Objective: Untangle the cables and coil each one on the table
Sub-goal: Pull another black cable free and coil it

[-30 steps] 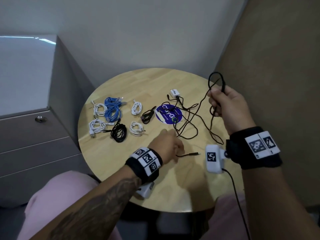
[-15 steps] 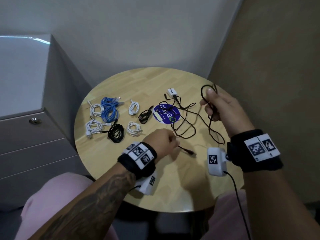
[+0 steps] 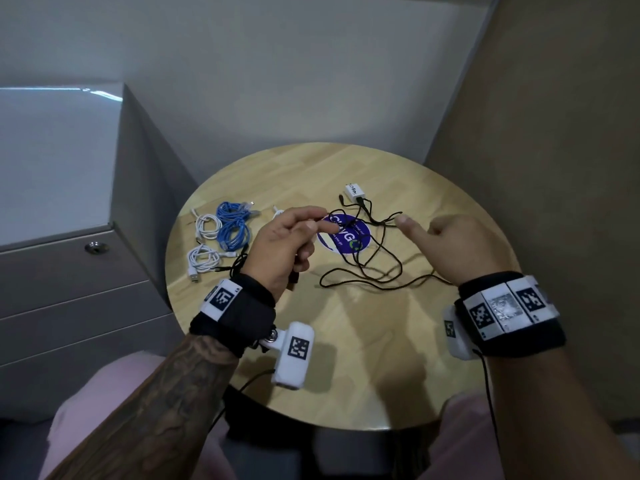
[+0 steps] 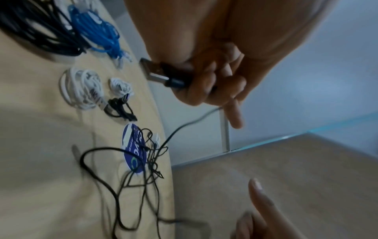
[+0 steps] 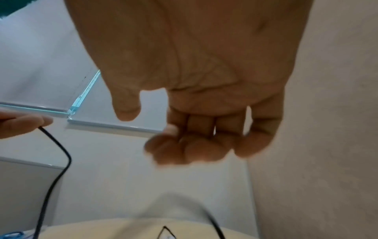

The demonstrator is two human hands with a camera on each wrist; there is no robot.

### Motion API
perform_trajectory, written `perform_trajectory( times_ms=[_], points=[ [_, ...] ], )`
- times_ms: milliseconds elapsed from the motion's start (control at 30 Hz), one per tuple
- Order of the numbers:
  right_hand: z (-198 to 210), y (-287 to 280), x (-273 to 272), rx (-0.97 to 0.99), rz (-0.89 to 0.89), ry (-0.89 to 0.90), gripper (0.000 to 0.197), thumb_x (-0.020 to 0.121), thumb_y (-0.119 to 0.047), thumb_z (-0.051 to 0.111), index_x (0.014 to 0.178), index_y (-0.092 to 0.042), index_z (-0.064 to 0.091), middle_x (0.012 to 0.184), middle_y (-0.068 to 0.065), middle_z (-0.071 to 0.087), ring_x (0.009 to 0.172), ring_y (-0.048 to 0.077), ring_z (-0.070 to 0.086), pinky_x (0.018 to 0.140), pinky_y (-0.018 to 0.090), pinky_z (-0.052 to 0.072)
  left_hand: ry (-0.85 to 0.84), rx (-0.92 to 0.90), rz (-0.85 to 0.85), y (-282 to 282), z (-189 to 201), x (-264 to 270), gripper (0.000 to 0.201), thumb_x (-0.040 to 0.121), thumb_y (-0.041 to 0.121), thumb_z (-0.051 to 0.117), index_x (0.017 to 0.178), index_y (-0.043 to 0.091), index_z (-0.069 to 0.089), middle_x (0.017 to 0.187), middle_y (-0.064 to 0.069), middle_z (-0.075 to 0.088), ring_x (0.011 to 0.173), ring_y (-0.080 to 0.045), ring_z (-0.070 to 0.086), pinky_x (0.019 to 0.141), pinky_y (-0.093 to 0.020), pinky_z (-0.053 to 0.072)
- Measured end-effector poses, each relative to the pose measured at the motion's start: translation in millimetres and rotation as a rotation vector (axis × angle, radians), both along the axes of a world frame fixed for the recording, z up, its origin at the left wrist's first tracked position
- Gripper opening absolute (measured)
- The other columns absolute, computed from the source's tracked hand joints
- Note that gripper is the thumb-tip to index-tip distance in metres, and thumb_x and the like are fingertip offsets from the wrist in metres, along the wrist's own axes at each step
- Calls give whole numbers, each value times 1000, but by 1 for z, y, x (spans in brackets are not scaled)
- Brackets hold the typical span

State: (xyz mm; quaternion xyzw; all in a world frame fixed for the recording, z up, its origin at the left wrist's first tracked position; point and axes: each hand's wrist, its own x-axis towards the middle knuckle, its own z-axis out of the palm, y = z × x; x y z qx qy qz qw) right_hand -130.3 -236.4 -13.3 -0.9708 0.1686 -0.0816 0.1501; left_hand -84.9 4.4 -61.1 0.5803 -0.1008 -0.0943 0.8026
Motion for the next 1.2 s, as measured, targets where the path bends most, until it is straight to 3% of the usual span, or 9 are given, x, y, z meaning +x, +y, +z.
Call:
perform_trajectory(
  times_ms=[167,300,433,600,767,867,967,1033,1200],
  points=[
    [-34,36,12,519,463,-125,20,99,-33,61,118,-29,64,118,-11,65,113,8,57,96,30,42,83,-152,-202,-2,2,-4,24,98,2,41,111,7,61,94,-11,71,51,-10,30,47,-23,22],
    [-36,53,17,793,433,-181,17,104,-21,52,89,-20,60,76,6,68,70,13,61,75,35,47,99,-25,-211,2,0,0,20,99,6,43,110,6,60,74,-7,65,49,-10,29,47,-22,25],
    [-35,49,25,688,396,-360,12,100,-18,61,90,-19,68,74,-9,62,66,-1,53,67,16,43,168,265,-312,2,-2,-2,25,101,19,47,85,8,61,51,1,43,43,-8,28,44,-21,23],
    [-65,57,22,679,356,-234,19,102,-21,56,91,-21,71,75,-4,63,69,3,52,66,20,42,278,-189,-415,5,6,-2,22,92,9,38,94,7,60,60,2,38,54,-11,26,56,-26,35],
    [-80,99,0,686,609,99,22,105,-22,51,101,-32,70,59,-6,49,51,2,44,55,17,37,284,-462,-162,9,1,17,23,100,5,39,108,5,61,91,-7,71,75,-11,66,77,-31,58],
    [-75,104,3,661,638,86,20,105,-25,51,107,-27,71,56,-11,50,54,4,48,59,25,47,221,-397,-48,13,-3,27,20,101,4,41,107,7,60,97,-8,74,88,-16,71,81,-30,58],
    [-68,95,5,518,626,58,22,100,-38,57,84,-29,68,63,0,58,63,21,56,67,45,54,183,-356,8,15,-7,34,19,101,5,43,106,7,61,103,-11,73,99,-22,71,84,-30,58],
    [-59,89,5,567,590,35,28,97,-39,62,78,-18,68,67,12,62,63,30,56,63,41,52,182,-361,31,17,-9,38,19,101,6,45,107,7,62,106,-12,73,103,-24,69,87,-31,57],
    [-29,77,8,776,558,-157,14,95,-13,67,83,-8,72,62,7,55,59,6,44,57,21,36,102,-81,5,12,-14,38,16,98,2,49,103,1,64,91,-12,74,84,-21,72,77,-29,57]
  ],
)
